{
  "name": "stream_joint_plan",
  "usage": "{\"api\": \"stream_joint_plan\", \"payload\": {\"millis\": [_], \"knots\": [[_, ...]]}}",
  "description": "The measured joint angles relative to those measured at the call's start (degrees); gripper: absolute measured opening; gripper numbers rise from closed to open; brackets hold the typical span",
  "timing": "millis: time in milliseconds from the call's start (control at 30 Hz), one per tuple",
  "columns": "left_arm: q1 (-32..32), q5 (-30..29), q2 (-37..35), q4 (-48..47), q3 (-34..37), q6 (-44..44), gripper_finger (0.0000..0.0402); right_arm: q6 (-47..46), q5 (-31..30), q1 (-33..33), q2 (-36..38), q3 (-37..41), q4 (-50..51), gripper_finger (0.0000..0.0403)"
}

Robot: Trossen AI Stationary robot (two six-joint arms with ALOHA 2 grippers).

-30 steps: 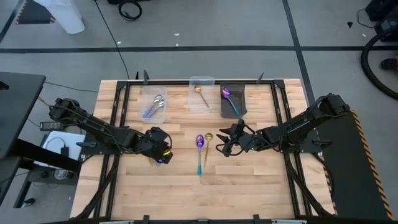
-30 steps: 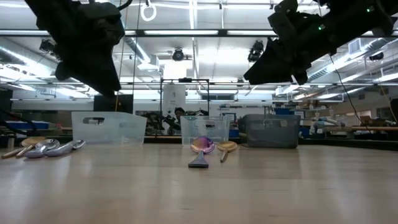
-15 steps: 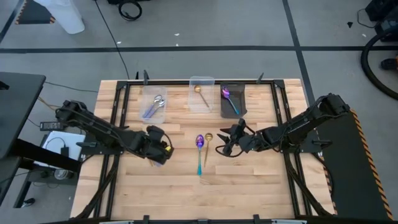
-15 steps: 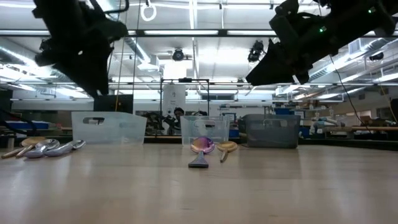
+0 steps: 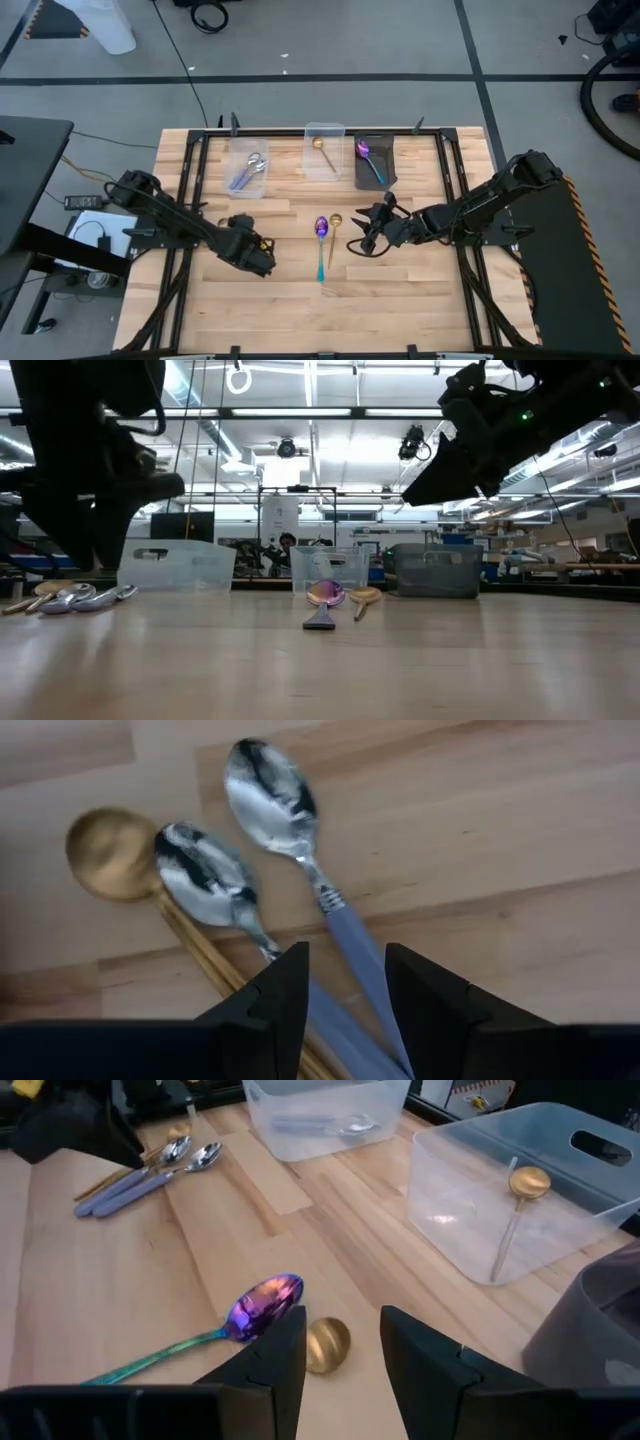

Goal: Sort silverware by color (type)
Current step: Put the purple spoon into the left transparent bin

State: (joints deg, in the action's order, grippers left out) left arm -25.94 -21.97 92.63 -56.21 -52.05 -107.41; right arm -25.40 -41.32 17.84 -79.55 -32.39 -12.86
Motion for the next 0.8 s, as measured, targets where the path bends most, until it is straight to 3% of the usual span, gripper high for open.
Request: {"api": "stream_joint_plan", "payload": {"millis": [500,800], "knots": [[3.28,-0.20,3.87,3.57,0.00,0.29,0.0143,0.49,0.33,-0.02,0.00,2.72,-5.56,0.0140],[4.28,2.64,7.62,4.50,-0.08,1.85,0.0142,1.03,0.44,-0.02,0.00,2.70,-6.14,0.0140]]}}
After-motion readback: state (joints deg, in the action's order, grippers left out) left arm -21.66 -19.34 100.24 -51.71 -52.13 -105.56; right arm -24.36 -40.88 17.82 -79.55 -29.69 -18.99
